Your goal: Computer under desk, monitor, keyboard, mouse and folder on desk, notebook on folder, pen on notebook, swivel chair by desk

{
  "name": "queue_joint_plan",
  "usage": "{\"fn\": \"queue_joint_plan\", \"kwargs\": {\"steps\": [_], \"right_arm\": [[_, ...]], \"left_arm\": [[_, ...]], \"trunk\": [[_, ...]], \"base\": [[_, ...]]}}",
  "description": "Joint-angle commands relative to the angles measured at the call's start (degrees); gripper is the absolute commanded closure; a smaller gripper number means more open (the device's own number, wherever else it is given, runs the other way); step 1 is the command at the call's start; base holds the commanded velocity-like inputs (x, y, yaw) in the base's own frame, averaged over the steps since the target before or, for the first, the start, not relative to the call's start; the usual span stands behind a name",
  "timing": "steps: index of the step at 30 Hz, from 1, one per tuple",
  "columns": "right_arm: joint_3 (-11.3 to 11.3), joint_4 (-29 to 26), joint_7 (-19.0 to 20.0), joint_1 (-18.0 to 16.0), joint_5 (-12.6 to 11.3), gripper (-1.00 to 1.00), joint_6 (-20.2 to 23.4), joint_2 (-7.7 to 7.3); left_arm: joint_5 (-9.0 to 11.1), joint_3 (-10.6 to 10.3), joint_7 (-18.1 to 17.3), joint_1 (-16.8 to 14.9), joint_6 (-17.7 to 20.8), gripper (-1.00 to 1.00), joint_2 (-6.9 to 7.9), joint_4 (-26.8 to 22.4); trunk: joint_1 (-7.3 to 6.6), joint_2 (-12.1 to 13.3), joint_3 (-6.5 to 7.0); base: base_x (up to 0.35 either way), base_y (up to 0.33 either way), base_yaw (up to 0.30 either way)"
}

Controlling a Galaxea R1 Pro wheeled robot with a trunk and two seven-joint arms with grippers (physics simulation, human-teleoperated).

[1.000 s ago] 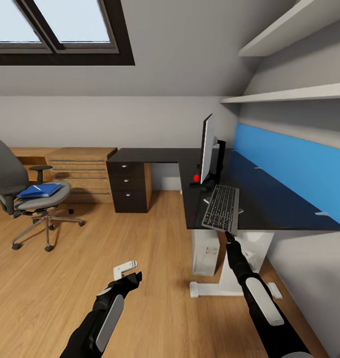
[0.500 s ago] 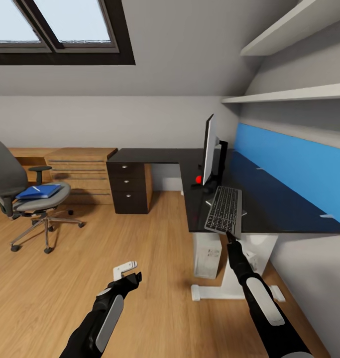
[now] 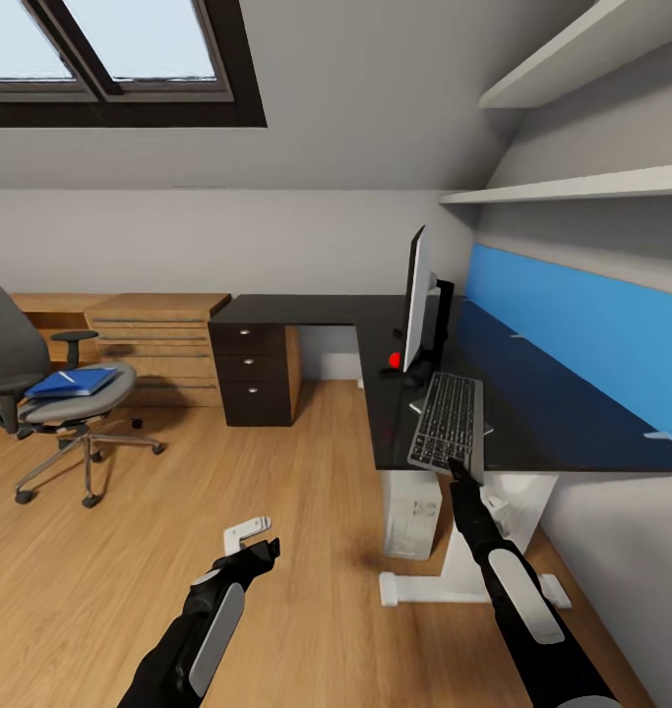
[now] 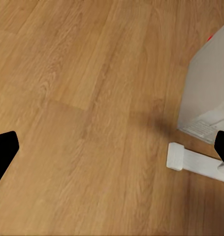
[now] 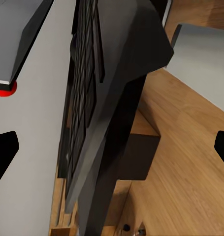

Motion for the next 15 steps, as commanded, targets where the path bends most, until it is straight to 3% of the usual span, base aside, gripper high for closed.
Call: {"fn": "queue_joint_plan", "kwargs": {"steps": [1,15], "right_arm": [[0.1,0.0,-0.2,0.0,-0.5,-1.00,-0.3,-0.05],[0.1,0.0,-0.2,0.0,-0.5,-1.00,-0.3,-0.05]], "left_arm": [[0.6,-0.1,0.5,0.0,0.1,-1.00,0.02,-0.1],[0.7,-0.2,0.5,0.0,0.2,-1.00,-0.07,-0.5]], "trunk": [[0.00,0.0,-0.06],[0.22,-0.4,-0.24]], "base": [[0.025,0.000,0.000],[0.005,0.000,0.000]]}}
